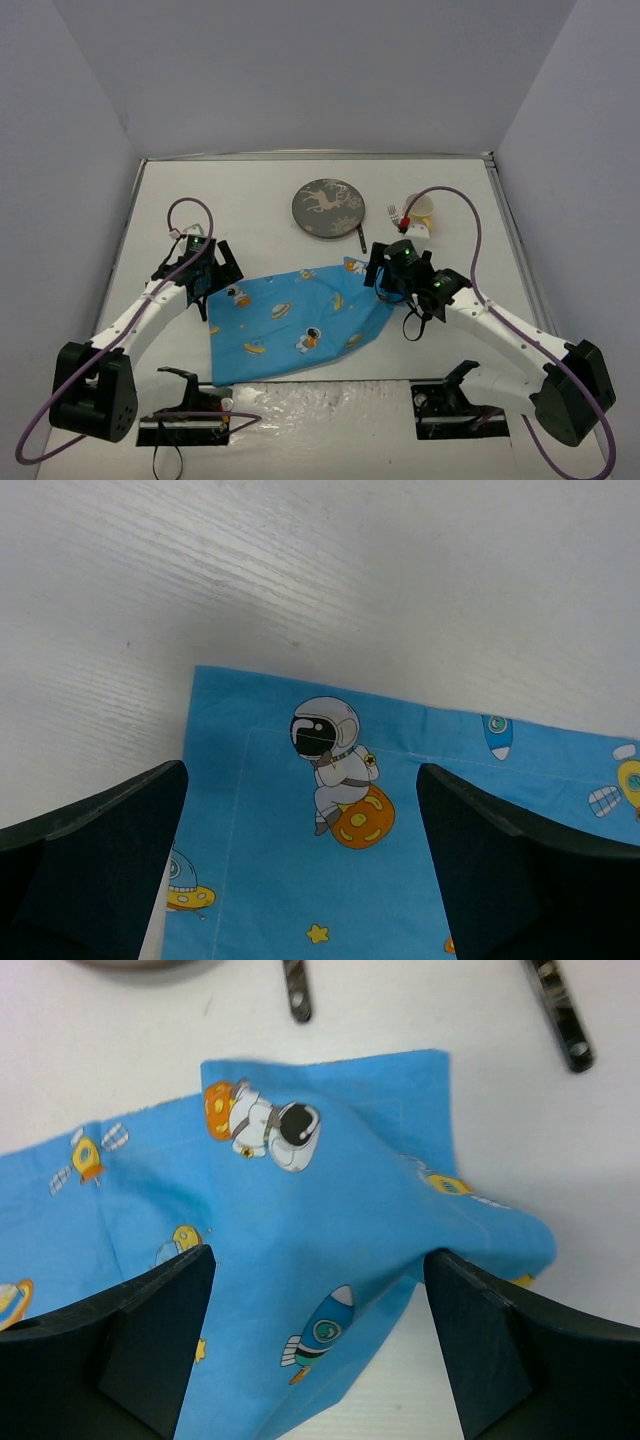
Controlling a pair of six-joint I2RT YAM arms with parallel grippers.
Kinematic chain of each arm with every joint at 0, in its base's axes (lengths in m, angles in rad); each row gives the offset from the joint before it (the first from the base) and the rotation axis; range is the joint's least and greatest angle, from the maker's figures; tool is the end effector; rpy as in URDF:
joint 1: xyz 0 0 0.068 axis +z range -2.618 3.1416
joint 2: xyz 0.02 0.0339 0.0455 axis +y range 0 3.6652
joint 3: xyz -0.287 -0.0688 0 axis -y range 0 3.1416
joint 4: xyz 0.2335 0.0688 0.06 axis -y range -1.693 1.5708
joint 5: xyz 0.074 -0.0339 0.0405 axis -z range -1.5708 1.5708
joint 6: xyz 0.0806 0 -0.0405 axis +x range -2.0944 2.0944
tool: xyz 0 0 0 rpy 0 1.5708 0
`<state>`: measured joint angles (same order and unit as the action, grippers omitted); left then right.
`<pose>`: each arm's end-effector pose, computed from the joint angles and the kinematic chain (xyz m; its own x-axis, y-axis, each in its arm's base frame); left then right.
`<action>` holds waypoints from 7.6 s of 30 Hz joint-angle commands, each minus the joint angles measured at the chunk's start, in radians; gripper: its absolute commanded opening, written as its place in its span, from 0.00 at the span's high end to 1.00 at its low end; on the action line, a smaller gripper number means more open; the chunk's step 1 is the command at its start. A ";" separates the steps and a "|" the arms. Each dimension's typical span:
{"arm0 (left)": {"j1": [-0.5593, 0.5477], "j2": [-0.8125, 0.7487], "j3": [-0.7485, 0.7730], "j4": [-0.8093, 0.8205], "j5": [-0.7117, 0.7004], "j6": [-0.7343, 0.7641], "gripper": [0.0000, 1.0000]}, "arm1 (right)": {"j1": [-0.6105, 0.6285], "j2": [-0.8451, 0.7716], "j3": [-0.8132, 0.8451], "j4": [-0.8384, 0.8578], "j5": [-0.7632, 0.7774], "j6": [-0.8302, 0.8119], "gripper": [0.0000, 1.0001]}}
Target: Set the dinner table for one person
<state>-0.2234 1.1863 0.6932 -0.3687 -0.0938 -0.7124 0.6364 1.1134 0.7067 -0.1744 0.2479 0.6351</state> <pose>0.2424 -0.0473 0.2048 -0.6655 -0.5162 -0.5392 -0.3619 0.8549 -0.3718 0.2197 0.1378 0.2502 -0.5993 0.2722 -0.7528 -0.0691 0.9193 0.3875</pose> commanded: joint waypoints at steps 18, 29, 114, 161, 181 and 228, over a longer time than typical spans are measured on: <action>-0.005 0.207 -0.048 0.198 -0.121 -0.046 0.14 | -0.202 -0.001 0.010 0.116 -0.177 -0.180 0.18; -0.006 0.232 -0.043 0.158 -0.104 -0.057 0.29 | -0.208 0.018 0.000 0.129 -0.178 -0.181 0.18; -0.060 0.035 0.085 -0.157 -0.153 0.004 1.00 | -0.254 0.687 0.242 0.218 -0.079 -0.255 0.42; -0.058 -0.419 0.983 -0.375 -0.547 0.606 1.00 | 0.189 0.028 0.754 -0.025 -0.103 -0.326 1.00; 0.207 -0.004 0.439 0.028 -0.547 0.450 1.00 | 0.093 0.640 0.645 0.158 -0.091 -0.199 1.00; 0.309 -0.411 0.911 -0.328 -0.500 0.570 1.00 | 0.227 -0.117 0.430 0.271 -0.289 -0.338 1.00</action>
<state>0.0911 0.7651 1.5404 -0.7013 -0.5392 -0.1965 0.8655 1.0291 1.1020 0.0719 0.0517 0.2877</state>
